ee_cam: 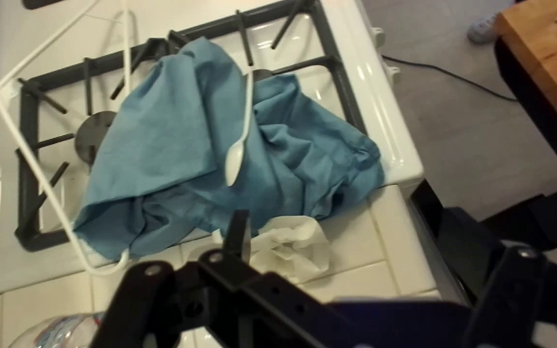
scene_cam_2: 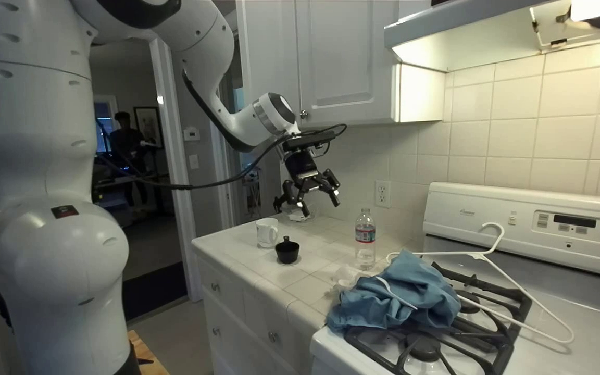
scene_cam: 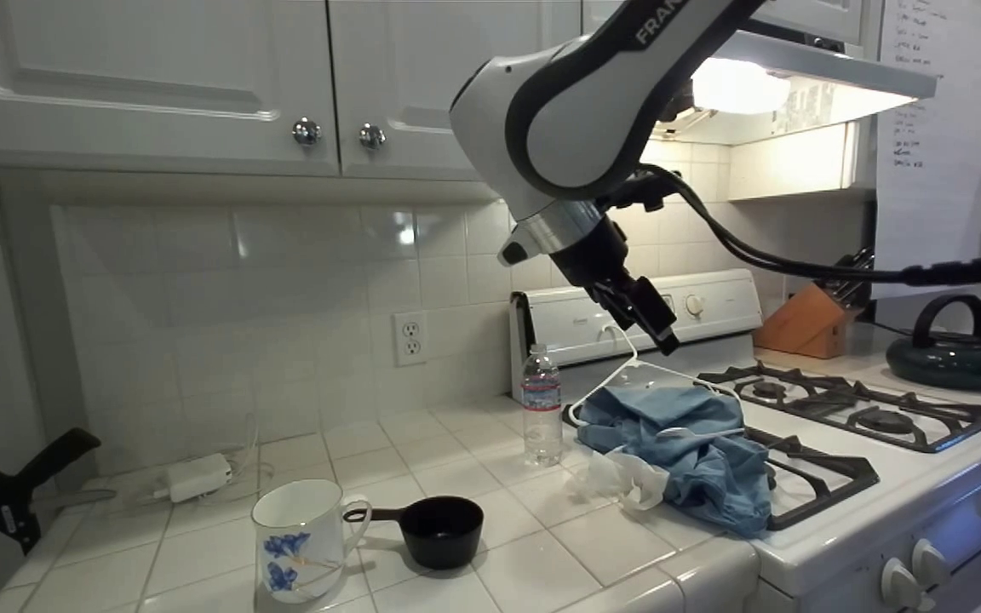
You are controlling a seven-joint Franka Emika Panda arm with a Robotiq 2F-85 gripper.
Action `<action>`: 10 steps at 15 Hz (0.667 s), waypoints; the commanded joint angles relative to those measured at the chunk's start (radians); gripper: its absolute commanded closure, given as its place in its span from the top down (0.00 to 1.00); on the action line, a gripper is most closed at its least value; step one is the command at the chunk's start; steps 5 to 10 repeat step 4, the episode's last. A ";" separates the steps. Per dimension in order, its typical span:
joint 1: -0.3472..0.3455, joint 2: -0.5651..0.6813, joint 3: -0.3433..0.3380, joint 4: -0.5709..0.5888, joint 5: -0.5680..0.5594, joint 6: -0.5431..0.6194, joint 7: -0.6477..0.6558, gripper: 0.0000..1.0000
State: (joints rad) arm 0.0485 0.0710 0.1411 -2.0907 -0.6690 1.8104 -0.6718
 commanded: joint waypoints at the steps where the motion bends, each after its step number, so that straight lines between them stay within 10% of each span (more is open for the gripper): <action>1: -0.006 -0.123 -0.037 -0.140 0.141 0.042 0.084 1.00; 10: 0.011 -0.060 -0.038 -0.067 0.081 0.000 0.046 1.00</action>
